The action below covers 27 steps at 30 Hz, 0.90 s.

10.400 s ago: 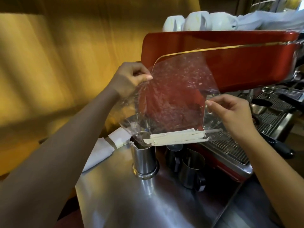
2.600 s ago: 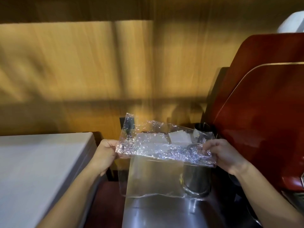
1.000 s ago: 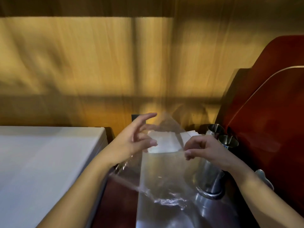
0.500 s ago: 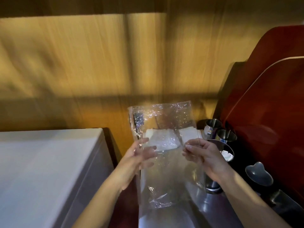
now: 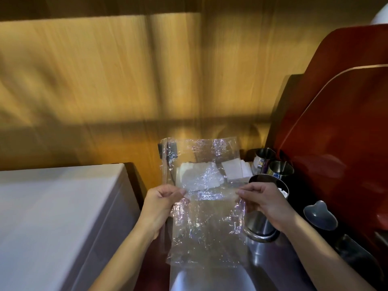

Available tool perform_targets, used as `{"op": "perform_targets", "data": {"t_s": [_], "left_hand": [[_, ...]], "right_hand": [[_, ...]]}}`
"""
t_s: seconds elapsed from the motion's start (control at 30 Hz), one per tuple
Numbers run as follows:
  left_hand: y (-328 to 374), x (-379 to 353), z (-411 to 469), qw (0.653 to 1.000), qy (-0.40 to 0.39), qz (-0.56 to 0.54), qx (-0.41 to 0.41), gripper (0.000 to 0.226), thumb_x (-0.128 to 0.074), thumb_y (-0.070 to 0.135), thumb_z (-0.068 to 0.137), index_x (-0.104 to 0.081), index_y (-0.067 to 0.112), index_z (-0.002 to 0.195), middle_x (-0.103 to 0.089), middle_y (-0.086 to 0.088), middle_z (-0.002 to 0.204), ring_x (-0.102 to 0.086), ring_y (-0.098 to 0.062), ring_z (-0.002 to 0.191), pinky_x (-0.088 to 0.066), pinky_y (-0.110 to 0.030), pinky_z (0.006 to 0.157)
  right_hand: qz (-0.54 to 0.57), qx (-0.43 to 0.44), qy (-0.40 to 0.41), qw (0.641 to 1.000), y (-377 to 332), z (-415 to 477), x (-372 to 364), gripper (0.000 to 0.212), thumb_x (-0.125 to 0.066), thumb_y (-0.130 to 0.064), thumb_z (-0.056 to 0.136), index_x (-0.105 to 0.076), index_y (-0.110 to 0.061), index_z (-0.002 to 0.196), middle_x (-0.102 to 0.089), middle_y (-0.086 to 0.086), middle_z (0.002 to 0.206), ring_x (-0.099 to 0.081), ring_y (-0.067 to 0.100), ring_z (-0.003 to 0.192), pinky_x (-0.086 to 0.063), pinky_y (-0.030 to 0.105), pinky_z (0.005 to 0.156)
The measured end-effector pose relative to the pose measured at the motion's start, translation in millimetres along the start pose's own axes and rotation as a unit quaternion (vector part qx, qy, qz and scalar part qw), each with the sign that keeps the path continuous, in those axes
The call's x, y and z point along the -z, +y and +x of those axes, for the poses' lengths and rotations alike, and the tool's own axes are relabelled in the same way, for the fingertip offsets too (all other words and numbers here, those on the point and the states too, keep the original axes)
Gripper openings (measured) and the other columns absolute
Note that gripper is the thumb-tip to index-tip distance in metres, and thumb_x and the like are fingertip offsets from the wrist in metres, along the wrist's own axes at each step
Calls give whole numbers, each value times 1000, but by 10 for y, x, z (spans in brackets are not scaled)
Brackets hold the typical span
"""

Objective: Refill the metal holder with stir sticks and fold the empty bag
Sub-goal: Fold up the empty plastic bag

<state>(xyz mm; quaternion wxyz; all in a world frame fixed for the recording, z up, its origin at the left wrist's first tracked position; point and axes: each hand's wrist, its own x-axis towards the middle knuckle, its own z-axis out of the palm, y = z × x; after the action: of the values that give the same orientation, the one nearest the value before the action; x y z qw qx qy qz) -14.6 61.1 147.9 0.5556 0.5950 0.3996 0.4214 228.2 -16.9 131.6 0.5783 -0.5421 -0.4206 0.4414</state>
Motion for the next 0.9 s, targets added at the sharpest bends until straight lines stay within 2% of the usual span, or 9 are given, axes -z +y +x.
{"op": "perform_targets", "data": {"t_s": [0.07, 0.17, 0.27, 0.37, 0.43, 0.63, 0.77, 0.83, 0.9], "left_hand": [[5, -10, -6, 1000, -25, 2, 17, 15, -72, 14, 77, -73, 18, 63, -70, 6, 57, -61, -3, 49, -50, -18, 46], [-14, 3, 2, 998, -28, 46, 25, 10, -74, 14, 76, -73, 20, 68, -75, 5, 71, -64, -5, 60, -48, -21, 52], [-18, 25, 12, 999, -23, 39, 5, 18, -72, 11, 77, -71, 19, 61, -68, 5, 57, -56, -4, 49, -41, -15, 42], [-6, 49, 23, 999, -27, 27, -5, 17, -70, 10, 79, -69, 13, 62, -62, 4, 49, -47, -5, 38, -35, -12, 34], [-19, 64, 39, 999, -36, 29, -14, 22, -66, 9, 82, -69, 17, 62, -60, 5, 46, -42, -2, 33, -31, -11, 32], [-121, 101, 105, 999, -43, -12, -4, 40, -51, -4, 89, -71, 24, 68, -63, 5, 57, -54, -4, 47, -45, -18, 40], [-151, 96, 106, 997, -57, 38, -45, 52, -40, -22, 80, -73, 15, 66, -73, 2, 67, -66, -7, 62, -50, -16, 53], [-160, 82, 102, 995, -61, 62, -58, 56, -35, -27, 71, -70, 13, 55, -71, -2, 61, -64, -8, 62, -50, -16, 59], [-164, 51, 99, 994, -64, 64, -61, 56, -34, -28, 69, -66, 13, 47, -67, -3, 53, -60, -9, 56, -48, -16, 57]], "right_hand": [[-17, 1, 13, 1000, 9, 7, 28, 10, -69, -6, 74, -69, 4, 78, -65, 20, 68, -61, 15, 50, -50, 21, 44], [-27, 4, 18, 999, 22, 14, 75, 5, -68, -4, 76, -72, -3, 73, -65, 9, 61, -59, 15, 52, -49, 20, 45], [-22, 8, 24, 999, 25, 17, 132, 8, -67, -3, 77, -73, -7, 71, -63, 0, 52, -56, 9, 47, -45, 18, 42], [4, 6, 19, 1000, 37, 30, 179, 6, -66, -3, 78, -71, -3, 75, -62, 4, 52, -55, 11, 44, -45, 20, 41], [16, 3, 12, 1000, 37, 32, 192, 5, -66, -3, 77, -71, -2, 77, -62, 5, 54, -54, 11, 45, -45, 19, 41], [94, -3, -9, 995, 42, 46, 251, 19, -58, 10, 77, -70, -5, 78, -69, 10, 58, -63, 14, 48, -50, 20, 43], [71, 17, -6, 997, 72, 82, 313, 31, -50, 18, 78, -72, -2, 71, -72, 5, 60, -67, 11, 57, -50, 16, 50], [81, 6, -14, 997, 77, 79, 343, 44, -43, 20, 79, -73, -6, 61, -72, 5, 61, -67, 11, 61, -51, 15, 54], [91, -7, -26, 995, 96, 71, 378, 44, -41, 18, 80, -72, -4, 59, -71, 8, 60, -65, 13, 58, -51, 18, 52]]}}
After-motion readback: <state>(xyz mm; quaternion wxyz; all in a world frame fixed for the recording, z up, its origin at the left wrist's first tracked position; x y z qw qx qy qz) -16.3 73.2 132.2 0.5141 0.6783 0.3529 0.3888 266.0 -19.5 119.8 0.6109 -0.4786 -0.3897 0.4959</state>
